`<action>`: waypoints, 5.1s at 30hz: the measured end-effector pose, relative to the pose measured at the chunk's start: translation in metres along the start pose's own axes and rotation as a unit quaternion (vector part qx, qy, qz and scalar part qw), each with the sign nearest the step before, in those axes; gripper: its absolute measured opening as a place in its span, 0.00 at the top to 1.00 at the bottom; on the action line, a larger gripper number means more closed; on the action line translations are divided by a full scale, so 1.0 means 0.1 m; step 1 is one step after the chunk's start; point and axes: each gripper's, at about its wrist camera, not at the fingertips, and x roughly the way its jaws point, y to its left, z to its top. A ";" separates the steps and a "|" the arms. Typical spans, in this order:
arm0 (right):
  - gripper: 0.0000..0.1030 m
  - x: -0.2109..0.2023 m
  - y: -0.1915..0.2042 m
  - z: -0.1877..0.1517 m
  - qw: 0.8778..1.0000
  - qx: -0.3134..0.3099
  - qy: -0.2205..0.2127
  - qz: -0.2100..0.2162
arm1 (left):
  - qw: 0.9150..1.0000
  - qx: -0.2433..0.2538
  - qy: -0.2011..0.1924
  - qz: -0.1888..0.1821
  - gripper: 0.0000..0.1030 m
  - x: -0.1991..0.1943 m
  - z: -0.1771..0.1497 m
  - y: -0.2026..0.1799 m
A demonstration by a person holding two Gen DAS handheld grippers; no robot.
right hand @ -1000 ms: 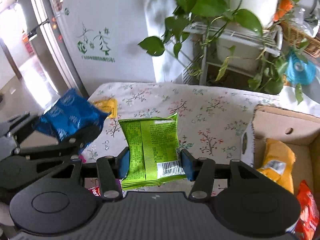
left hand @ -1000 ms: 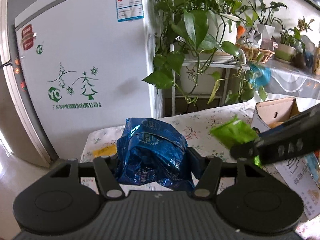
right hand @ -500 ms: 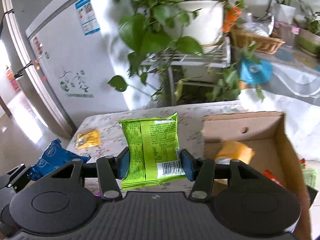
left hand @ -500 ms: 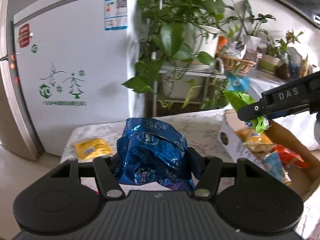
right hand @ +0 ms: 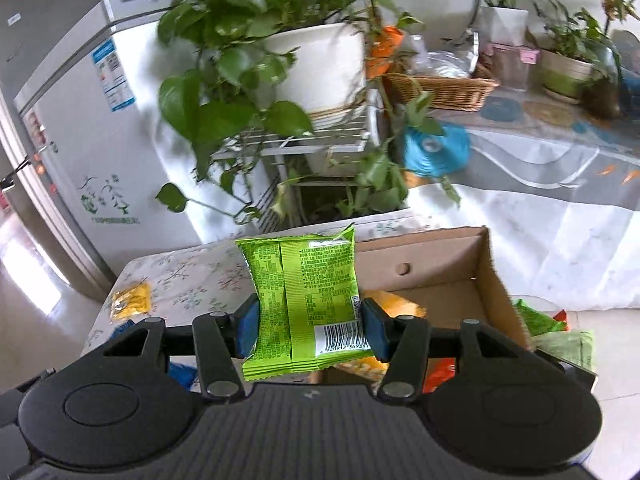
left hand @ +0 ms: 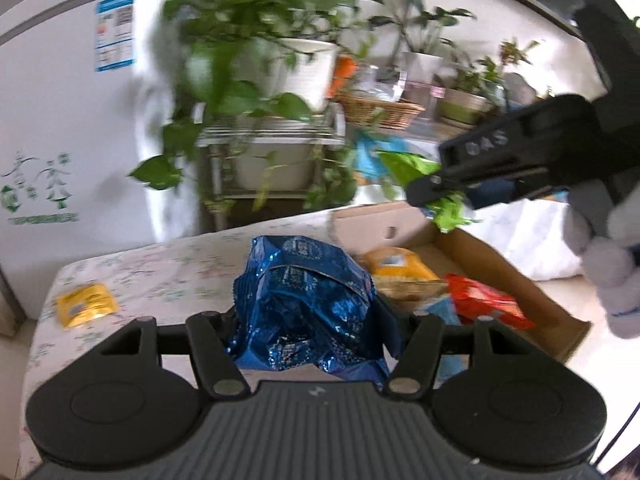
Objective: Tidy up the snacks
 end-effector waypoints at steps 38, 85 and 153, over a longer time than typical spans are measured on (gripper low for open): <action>0.27 0.03 -0.60 0.05 0.994 0.087 -0.003 -0.063 | 0.989 0.108 0.077 -0.059 0.12 0.52 0.19 -1.12; 0.14 0.46 0.98 -0.35 0.981 -0.130 0.095 0.109 | 0.974 -0.114 0.147 0.133 0.05 -0.11 -0.23 1.99; 0.06 1.08 1.43 -0.54 0.963 -0.155 0.150 0.161 | 0.971 -0.047 0.216 0.093 0.13 0.40 -0.70 2.11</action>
